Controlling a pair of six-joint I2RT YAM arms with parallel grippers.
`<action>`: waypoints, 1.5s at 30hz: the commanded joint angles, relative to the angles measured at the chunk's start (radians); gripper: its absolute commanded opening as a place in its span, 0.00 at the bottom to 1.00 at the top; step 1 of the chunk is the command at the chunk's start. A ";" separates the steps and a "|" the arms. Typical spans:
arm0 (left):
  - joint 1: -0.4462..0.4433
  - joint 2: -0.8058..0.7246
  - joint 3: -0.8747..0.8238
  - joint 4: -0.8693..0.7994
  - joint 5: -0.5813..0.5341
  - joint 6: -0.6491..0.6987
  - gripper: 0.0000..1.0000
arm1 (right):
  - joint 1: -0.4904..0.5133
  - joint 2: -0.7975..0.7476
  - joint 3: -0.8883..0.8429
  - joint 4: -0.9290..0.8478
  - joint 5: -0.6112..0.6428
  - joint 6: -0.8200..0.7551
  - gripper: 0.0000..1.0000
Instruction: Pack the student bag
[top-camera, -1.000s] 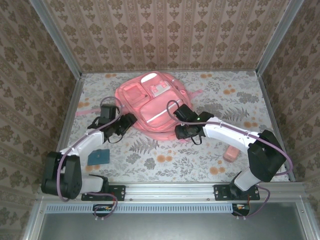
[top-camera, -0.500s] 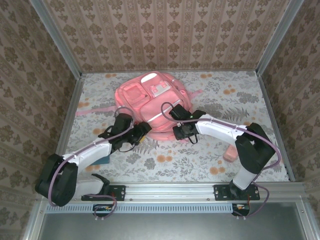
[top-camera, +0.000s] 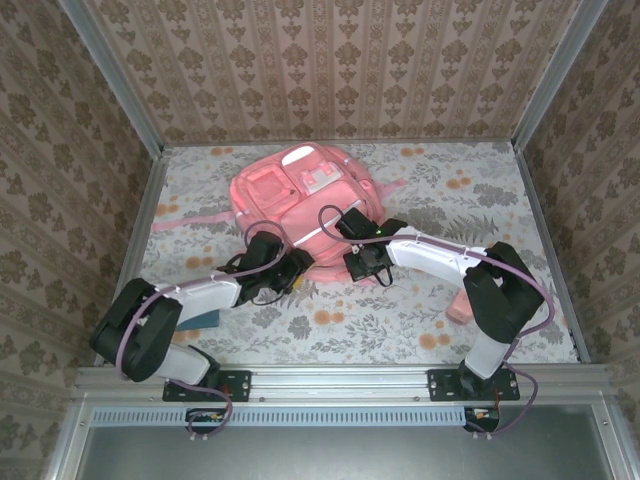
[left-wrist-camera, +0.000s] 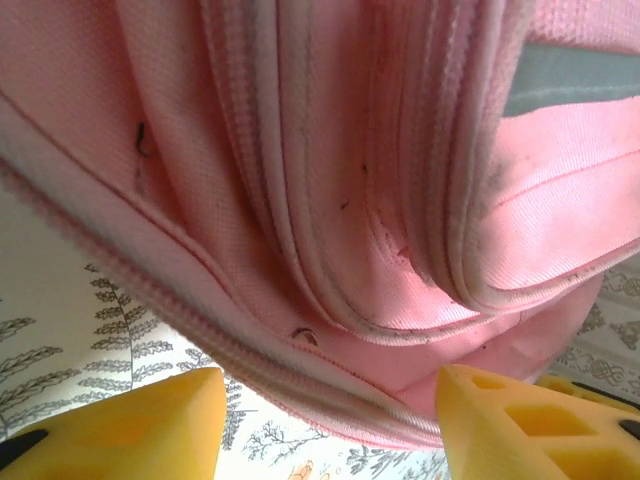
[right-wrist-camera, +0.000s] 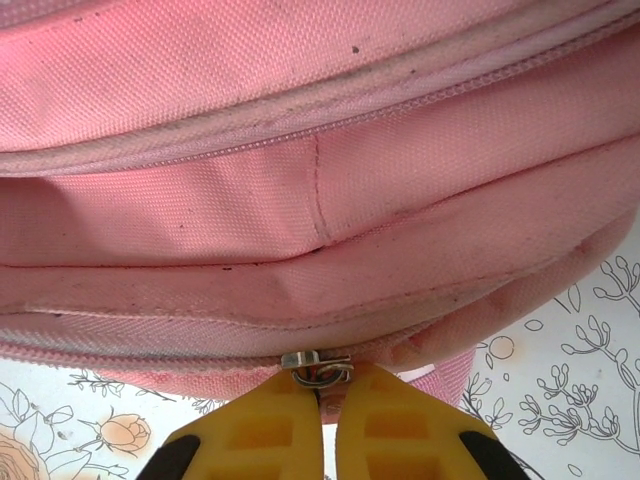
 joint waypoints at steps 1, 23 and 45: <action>-0.004 0.018 0.001 0.017 -0.049 -0.018 0.52 | 0.010 -0.014 0.003 0.027 -0.068 0.005 0.00; 0.198 -0.059 -0.035 -0.126 -0.050 0.141 0.00 | 0.002 -0.033 0.034 -0.146 0.304 0.153 0.00; 0.349 0.105 0.258 -0.335 0.088 0.498 0.12 | 0.164 -0.052 -0.035 0.157 -0.372 0.170 0.00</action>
